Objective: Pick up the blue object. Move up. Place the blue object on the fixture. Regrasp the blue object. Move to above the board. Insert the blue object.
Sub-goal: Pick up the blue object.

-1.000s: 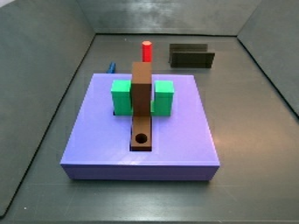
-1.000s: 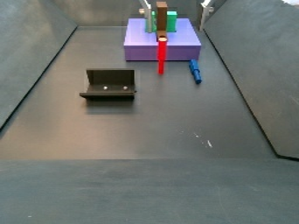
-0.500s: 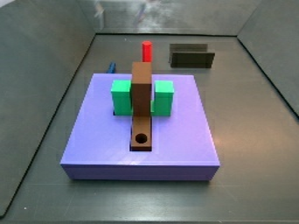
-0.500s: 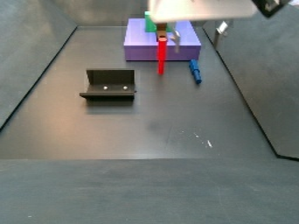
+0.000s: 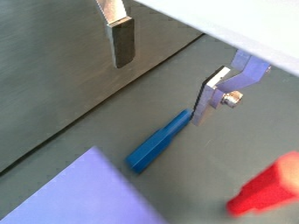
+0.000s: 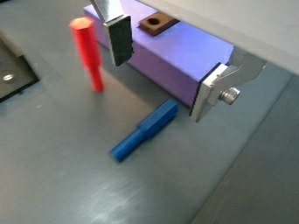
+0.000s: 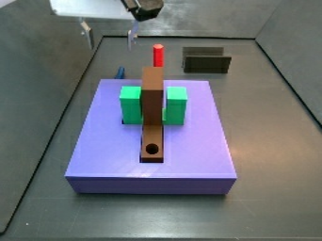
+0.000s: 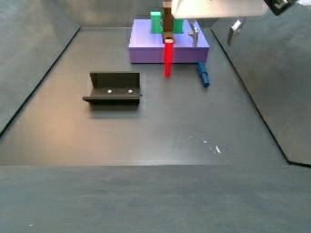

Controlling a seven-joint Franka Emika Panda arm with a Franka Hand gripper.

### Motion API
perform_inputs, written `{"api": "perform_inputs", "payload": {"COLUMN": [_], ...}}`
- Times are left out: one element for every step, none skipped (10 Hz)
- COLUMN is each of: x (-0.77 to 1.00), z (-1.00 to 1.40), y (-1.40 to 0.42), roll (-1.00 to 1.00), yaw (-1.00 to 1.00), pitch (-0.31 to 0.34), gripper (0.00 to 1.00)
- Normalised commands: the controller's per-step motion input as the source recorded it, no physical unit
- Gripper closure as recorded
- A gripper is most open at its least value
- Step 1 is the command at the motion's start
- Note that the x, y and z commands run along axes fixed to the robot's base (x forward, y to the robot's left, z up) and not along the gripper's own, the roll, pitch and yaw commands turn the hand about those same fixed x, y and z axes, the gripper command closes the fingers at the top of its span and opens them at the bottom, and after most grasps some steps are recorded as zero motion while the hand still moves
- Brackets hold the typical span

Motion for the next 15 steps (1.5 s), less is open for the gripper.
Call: {"api": "perform_inputs", "payload": {"x": [-0.07, -0.05, -0.15, -0.09, 0.00, 0.08, 0.09, 0.11, 0.10, 0.00, 0.04, 0.00, 0.11, 0.19, 0.14], "z": [-0.10, -0.17, -0.26, -0.21, -0.30, -0.49, -0.52, -0.47, -0.35, -0.26, -0.26, -0.23, -0.25, -0.27, -0.27], "y": [-0.13, -0.25, -0.31, -0.27, -0.17, -0.11, -0.07, -0.11, -0.06, 0.00, -0.11, -0.04, -0.05, -0.08, -0.07], "roll": [0.02, 0.14, 0.16, 0.10, 0.04, 0.03, 0.07, 0.11, 0.13, 0.11, 0.18, 0.18, 0.23, 0.30, 0.35], "yaw": [0.00, -0.03, -0.11, -0.08, -0.07, -0.06, -0.03, -0.02, -0.02, 0.00, -0.03, 0.00, 0.00, 0.00, 0.00], "pitch": [0.000, -0.020, -0.097, -0.116, -0.130, -0.174, -0.183, -0.170, -0.117, -0.147, -0.177, -0.173, -0.120, -0.084, -0.087], "gripper": [0.00, 0.00, 0.00, 0.00, 0.00, 0.00, 0.00, 0.00, 0.00, 0.00, 0.00, 0.00, 0.00, 0.00, 0.00]}}
